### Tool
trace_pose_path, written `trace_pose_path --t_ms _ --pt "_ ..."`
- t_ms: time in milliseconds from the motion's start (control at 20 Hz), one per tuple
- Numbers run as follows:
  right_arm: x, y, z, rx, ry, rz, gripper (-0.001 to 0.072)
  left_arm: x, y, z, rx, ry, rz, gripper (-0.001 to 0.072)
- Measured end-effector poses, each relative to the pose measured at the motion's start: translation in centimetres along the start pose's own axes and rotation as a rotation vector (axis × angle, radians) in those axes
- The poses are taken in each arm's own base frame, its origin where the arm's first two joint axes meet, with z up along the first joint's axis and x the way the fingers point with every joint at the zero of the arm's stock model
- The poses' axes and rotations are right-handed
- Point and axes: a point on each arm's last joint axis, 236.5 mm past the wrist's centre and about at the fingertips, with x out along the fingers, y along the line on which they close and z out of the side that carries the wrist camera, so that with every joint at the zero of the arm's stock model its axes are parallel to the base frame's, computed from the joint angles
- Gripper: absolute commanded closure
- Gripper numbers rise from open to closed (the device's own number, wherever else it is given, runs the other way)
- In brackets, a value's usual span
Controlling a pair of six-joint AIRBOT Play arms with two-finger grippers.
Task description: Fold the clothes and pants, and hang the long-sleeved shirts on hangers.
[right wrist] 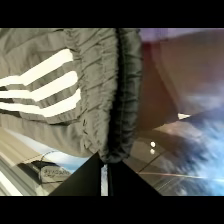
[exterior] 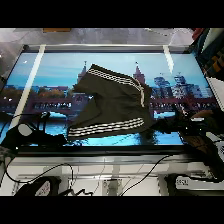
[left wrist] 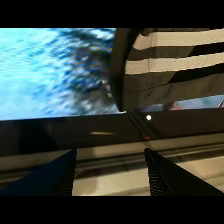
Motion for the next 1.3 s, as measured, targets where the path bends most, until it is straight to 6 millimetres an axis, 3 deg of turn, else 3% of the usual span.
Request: trace_pose_path --t_ms 350,450,550,650,750,850,900,950,1300 --pt "0.0 0.5 -0.4 -0.001 0.018 0.023 0.0685 2.9 -1.2 2.5 -0.1 -0.138 -0.106 0.0264" --pt "0.0 0.6 -0.4 -0.001 0.019 0.024 0.0685 3.4 -0.9 3.7 -0.133 -0.184 -0.11 0.0562" --pt "0.0 0.6 -0.5 0.0 0.021 0.026 0.0685 3.7 -0.6 4.6 -0.167 -0.219 -0.116 0.0688" --pt "0.0 0.7 -0.5 0.001 0.022 0.028 0.0642 3.9 -0.6 5.1 -0.195 -0.237 -0.126 0.0689" --pt "-0.1 0.7 -0.5 0.0 0.022 0.03 0.0448 3.9 -0.5 5.5 -0.209 -0.25 -0.128 0.0689" --pt "-0.2 0.8 -0.4 0.0 0.022 0.026 0.0423 4.0 -0.5 5.7 -0.217 -0.258 -0.129 0.0689" --pt "-0.3 0.7 -0.3 0.002 0.025 0.016 0.0312 4.0 -0.5 5.8 -0.219 -0.262 -0.128 0.0689" --pt "-0.5 0.5 -0.1 0.007 0.031 0.001 0.0276 4.0 -0.4 5.9 -0.22 -0.264 -0.128 0.0689" --pt "-2.9 -1.7 2.9 0.055 0.043 -0.168 0.0276 4.0 -0.4 6.0 -0.225 -0.271 -0.127 0.0689"
